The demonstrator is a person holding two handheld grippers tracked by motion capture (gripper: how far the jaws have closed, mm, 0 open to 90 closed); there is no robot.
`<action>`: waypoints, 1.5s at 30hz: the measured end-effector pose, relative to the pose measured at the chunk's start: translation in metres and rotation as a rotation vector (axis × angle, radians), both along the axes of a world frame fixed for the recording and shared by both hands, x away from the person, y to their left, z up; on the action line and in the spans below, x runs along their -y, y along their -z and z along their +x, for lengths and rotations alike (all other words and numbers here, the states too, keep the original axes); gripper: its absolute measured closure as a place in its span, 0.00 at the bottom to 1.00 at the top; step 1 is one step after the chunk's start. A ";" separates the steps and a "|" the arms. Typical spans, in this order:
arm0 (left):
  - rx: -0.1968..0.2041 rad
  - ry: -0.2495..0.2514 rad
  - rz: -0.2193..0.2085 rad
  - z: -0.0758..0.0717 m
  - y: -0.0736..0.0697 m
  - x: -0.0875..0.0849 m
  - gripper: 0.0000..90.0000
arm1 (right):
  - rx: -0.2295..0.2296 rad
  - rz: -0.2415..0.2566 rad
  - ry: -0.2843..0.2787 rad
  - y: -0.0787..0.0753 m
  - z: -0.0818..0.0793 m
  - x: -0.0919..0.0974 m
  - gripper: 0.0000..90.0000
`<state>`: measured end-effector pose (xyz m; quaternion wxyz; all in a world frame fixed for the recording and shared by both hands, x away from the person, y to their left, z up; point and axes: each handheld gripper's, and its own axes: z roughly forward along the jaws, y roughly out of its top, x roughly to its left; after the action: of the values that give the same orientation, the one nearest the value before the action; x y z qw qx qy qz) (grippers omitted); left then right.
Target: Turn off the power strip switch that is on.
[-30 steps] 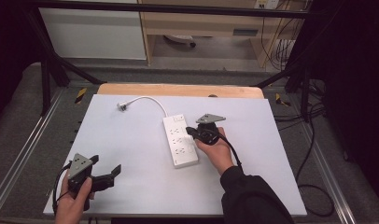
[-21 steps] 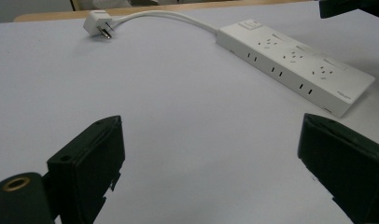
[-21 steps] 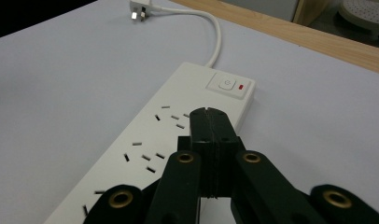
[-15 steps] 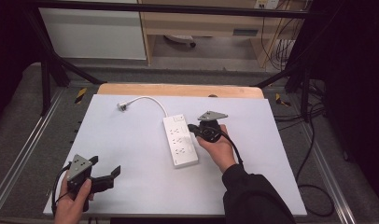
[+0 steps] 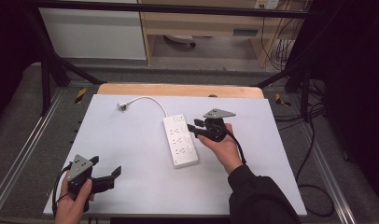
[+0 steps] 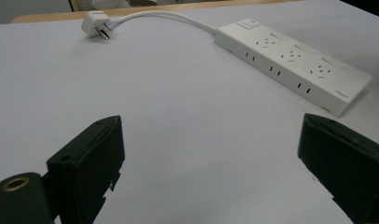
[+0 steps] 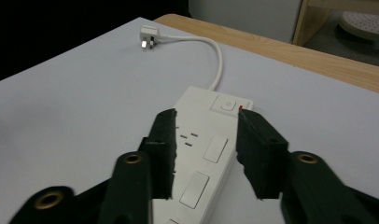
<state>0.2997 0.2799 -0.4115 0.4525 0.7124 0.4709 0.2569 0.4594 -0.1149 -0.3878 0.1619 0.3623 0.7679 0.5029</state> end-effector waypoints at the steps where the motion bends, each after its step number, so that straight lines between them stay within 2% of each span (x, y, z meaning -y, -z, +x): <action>1: -0.001 -0.001 0.002 0.000 0.000 0.000 0.08 | -0.002 0.004 0.002 -0.002 -0.001 0.001 0.52; 5: 0.000 -0.005 -0.002 0.000 0.000 0.000 0.08 | -0.005 0.014 0.017 -0.009 -0.003 0.006 0.34; 12: -0.002 -0.004 -0.002 0.000 0.000 0.000 0.08 | 0.017 0.018 0.054 -0.018 -0.004 0.016 0.16; 16: -0.003 -0.006 -0.004 0.000 0.001 0.000 0.08 | 0.025 0.025 0.075 -0.023 -0.005 0.020 0.09; 22: -0.003 -0.004 -0.002 0.000 0.001 0.000 0.08 | 0.053 0.022 0.117 -0.028 -0.007 0.025 0.08; 32: -0.005 -0.005 -0.001 0.000 0.001 0.000 0.08 | 0.074 0.045 0.122 -0.039 -0.014 0.044 0.06; 45: -0.007 -0.008 0.000 0.000 0.001 0.000 0.07 | 0.093 0.039 0.144 -0.040 -0.025 0.070 0.04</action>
<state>0.2999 0.2800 -0.4124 0.4499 0.7115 0.4752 0.2560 0.4341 -0.1851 -0.3476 0.2260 0.3958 0.7216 0.5212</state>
